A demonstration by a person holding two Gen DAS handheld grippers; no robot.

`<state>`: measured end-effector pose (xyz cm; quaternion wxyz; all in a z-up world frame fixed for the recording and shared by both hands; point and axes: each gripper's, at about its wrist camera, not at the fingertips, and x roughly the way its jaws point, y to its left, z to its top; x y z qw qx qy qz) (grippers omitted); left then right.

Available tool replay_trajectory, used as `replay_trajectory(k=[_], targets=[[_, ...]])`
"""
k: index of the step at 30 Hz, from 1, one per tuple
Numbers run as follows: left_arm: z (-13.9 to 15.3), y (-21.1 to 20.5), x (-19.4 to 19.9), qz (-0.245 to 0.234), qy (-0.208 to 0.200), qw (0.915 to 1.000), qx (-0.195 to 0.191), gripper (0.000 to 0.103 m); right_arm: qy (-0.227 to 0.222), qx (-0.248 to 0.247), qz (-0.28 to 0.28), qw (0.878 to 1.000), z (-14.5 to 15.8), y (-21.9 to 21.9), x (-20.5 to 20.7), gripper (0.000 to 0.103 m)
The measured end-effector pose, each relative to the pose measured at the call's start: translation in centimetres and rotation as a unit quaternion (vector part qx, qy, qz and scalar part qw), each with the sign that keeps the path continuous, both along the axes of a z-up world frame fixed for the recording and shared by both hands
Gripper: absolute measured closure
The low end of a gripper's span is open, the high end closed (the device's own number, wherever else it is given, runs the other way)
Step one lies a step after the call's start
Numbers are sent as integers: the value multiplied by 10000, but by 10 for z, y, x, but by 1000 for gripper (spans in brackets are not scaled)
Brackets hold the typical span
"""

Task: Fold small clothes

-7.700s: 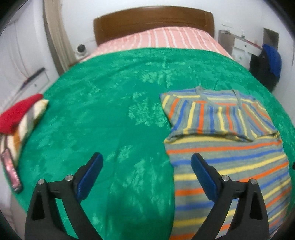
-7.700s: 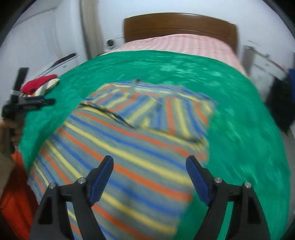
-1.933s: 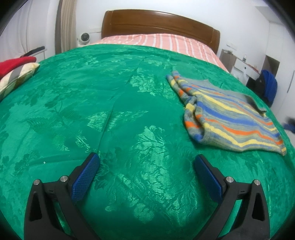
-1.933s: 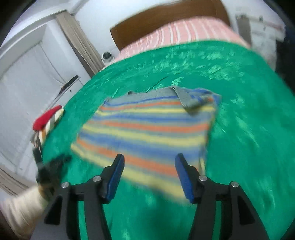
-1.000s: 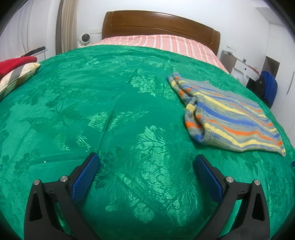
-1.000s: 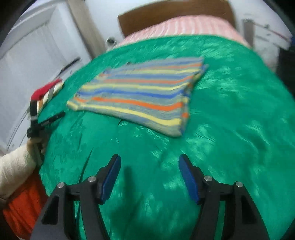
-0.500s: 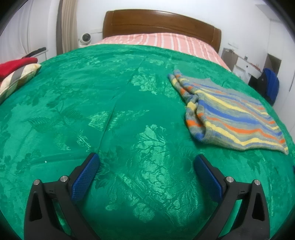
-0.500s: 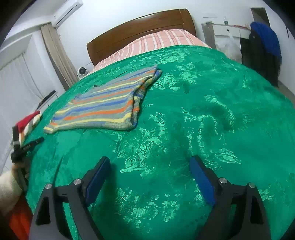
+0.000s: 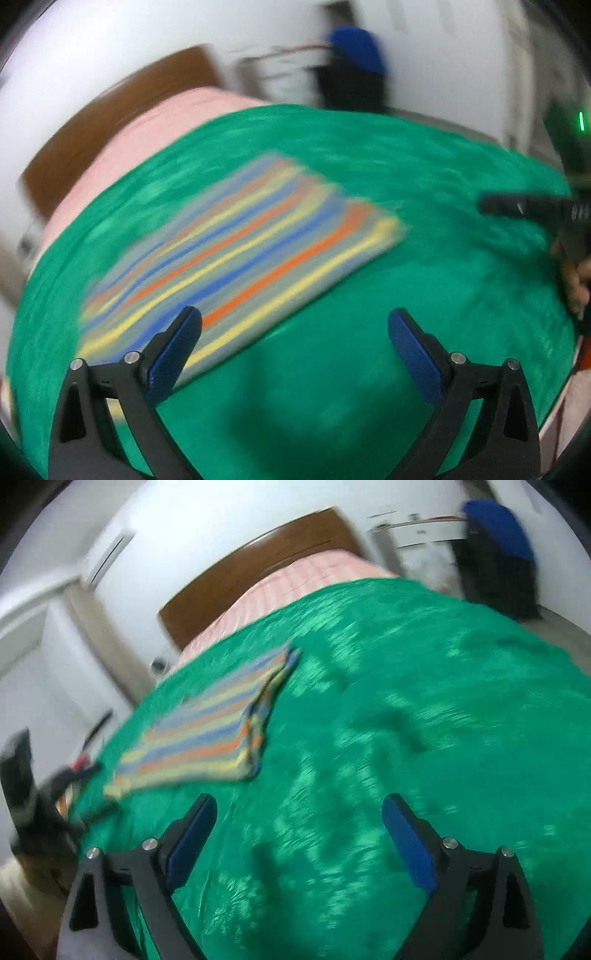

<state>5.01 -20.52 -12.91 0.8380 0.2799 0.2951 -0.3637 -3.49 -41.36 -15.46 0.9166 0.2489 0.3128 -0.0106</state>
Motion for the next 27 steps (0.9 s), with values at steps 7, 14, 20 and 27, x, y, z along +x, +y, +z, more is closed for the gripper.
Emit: replay_trajectory(k=[7,14,20,27], targets=[[-39,-85,27,85,243,9991,351,44,67,165,215,9996,32,-37,21,13],[-29,-73,36,188,464,9987,-23,96,733,1373,1157,9810,24,-55,149,13],[-4,-29,56,476,1489,9807,-1176,96,1148,2087,1153,9643,-19,-34,264,47],[28,92,80,1437,1776,9473,-2247,96,835,1221,1717,9740,47,42,318,93]])
